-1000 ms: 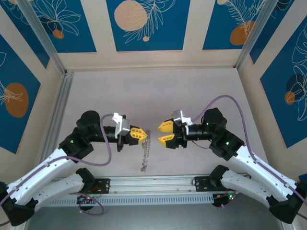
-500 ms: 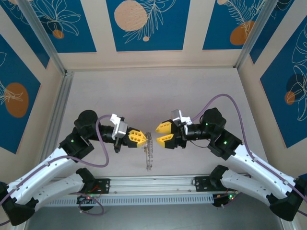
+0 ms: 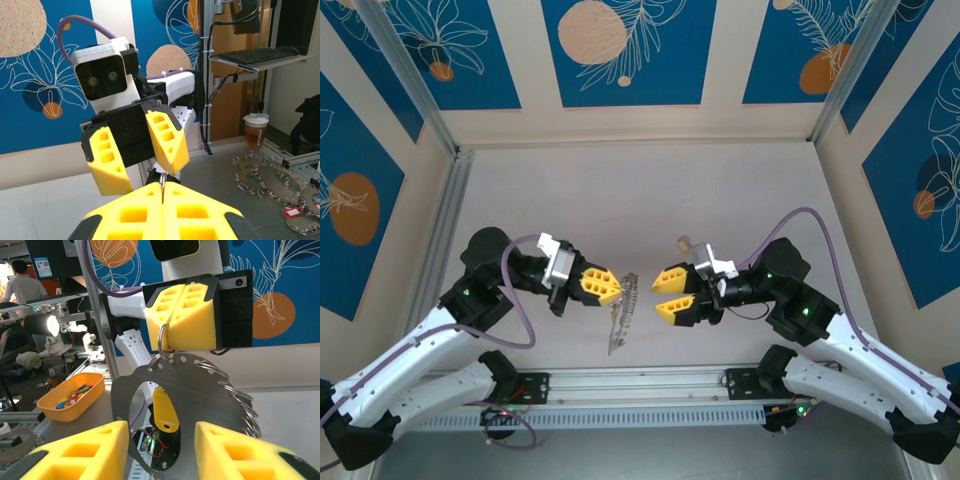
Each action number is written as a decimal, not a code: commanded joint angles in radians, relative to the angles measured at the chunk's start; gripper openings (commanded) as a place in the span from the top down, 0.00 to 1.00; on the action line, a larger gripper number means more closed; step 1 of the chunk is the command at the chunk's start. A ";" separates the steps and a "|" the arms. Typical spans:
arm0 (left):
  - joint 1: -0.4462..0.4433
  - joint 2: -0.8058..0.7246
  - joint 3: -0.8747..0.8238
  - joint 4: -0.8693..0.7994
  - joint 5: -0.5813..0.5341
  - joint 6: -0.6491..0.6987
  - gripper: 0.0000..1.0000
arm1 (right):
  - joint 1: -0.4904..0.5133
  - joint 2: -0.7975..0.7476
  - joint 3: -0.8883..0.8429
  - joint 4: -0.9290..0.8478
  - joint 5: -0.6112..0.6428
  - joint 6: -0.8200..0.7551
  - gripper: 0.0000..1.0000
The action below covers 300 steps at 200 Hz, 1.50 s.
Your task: Put the keys on the keyring
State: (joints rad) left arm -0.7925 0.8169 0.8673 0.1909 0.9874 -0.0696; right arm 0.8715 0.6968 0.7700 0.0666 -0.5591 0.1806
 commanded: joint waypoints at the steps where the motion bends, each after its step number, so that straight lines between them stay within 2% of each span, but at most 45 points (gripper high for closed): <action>1: -0.008 0.008 0.027 0.093 0.022 -0.025 1.00 | 0.011 0.005 -0.011 0.053 0.024 -0.001 0.62; 44: -0.008 0.037 0.057 -0.005 -0.017 0.032 1.00 | 0.022 0.063 0.019 0.116 0.068 -0.013 0.66; 75: -0.008 0.027 0.062 -0.062 -0.076 0.070 1.00 | 0.042 0.096 0.049 0.072 0.144 -0.058 0.69; 108: -0.013 0.026 0.090 -0.192 -0.160 0.147 1.00 | 0.077 0.090 0.052 0.047 0.216 -0.095 0.69; 170: -0.070 0.065 0.159 -0.414 -0.289 0.288 1.00 | 0.095 0.105 0.074 -0.004 0.333 -0.125 0.73; 196: -0.091 0.070 0.165 -0.434 -0.314 0.306 1.00 | 0.097 0.115 0.083 -0.011 0.331 -0.130 0.76; 241: -0.104 0.063 0.168 -0.428 -0.328 0.309 1.00 | 0.097 0.124 0.084 -0.034 0.326 -0.133 1.00; 300: -0.103 0.040 0.144 -0.367 -0.328 0.268 1.00 | 0.096 0.068 0.067 0.004 0.299 -0.112 1.00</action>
State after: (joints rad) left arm -0.8761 0.8848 1.0046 -0.2466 0.6468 0.2150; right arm 0.9630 0.8013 0.8188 0.0223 -0.2615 0.0525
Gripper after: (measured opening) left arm 0.050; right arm 0.041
